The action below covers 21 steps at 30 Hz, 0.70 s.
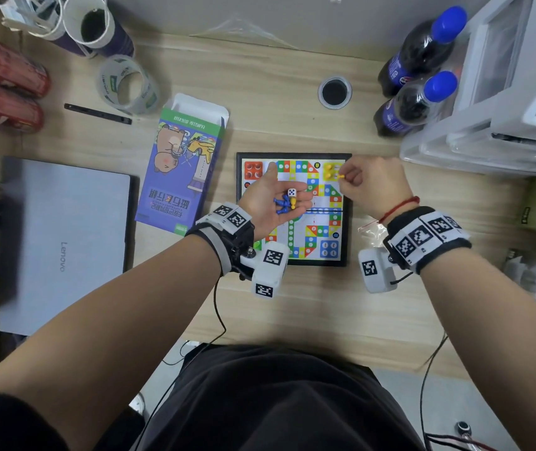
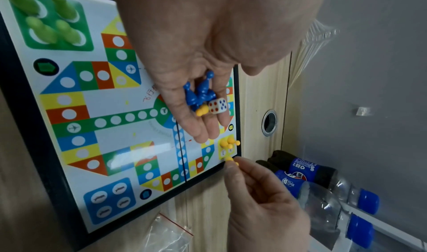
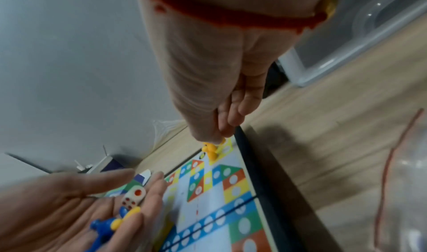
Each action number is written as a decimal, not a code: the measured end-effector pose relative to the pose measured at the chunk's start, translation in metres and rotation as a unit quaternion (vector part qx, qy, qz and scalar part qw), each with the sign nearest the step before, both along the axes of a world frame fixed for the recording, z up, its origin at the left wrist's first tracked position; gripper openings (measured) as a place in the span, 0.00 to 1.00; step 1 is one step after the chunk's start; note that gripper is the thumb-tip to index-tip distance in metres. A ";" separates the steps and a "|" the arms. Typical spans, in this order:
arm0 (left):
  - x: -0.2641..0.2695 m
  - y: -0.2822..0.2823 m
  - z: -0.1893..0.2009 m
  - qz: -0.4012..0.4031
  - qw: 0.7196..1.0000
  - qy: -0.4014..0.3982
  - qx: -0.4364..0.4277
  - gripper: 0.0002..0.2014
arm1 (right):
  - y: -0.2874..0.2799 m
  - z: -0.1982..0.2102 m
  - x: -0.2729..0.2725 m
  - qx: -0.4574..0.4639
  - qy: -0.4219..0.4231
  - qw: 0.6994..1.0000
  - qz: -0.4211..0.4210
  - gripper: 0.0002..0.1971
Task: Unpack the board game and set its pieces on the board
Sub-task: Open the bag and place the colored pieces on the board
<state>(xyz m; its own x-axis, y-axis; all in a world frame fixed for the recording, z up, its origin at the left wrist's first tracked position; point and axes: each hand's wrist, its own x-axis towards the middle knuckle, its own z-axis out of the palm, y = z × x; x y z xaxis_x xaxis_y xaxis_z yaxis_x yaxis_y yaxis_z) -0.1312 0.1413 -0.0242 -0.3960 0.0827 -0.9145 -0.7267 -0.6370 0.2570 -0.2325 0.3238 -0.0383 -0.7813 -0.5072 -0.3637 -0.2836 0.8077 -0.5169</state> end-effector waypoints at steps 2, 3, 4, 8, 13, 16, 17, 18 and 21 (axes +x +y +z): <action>0.000 0.000 0.001 -0.001 1.000 -0.002 0.000 0.35 | -0.001 -0.007 0.002 0.004 -0.003 1.000 0.001 0.05; 0.000 0.000 0.001 -0.002 1.000 -0.003 0.000 0.35 | -0.001 -0.009 0.003 0.003 -0.002 1.000 -0.001 0.05; 0.000 0.000 0.001 -0.001 1.000 -0.004 -0.001 0.35 | -0.002 -0.011 0.004 0.001 0.000 1.000 -0.006 0.05; 0.001 -0.002 0.002 0.006 1.000 -0.005 -0.008 0.34 | -0.003 -0.016 0.004 -0.019 0.004 0.999 -0.031 0.05; -0.002 -0.002 0.003 0.010 1.000 -0.010 -0.003 0.34 | -0.002 -0.015 0.001 -0.028 -0.001 0.999 -0.030 0.06; -0.004 0.000 0.004 0.008 1.000 -0.007 0.001 0.34 | 0.001 -0.010 -0.001 -0.026 -0.006 0.999 -0.022 0.09; -0.004 0.000 0.003 0.007 1.000 -0.006 0.002 0.33 | 0.001 -0.006 -0.002 -0.032 0.003 0.999 -0.024 0.10; -0.005 0.000 0.003 0.007 1.000 -0.005 0.004 0.33 | 0.001 -0.002 -0.002 -0.045 0.017 0.998 -0.028 0.10; -0.006 0.002 0.002 0.012 1.000 0.001 0.008 0.32 | -0.010 0.017 0.005 -0.106 0.039 0.994 -0.007 0.04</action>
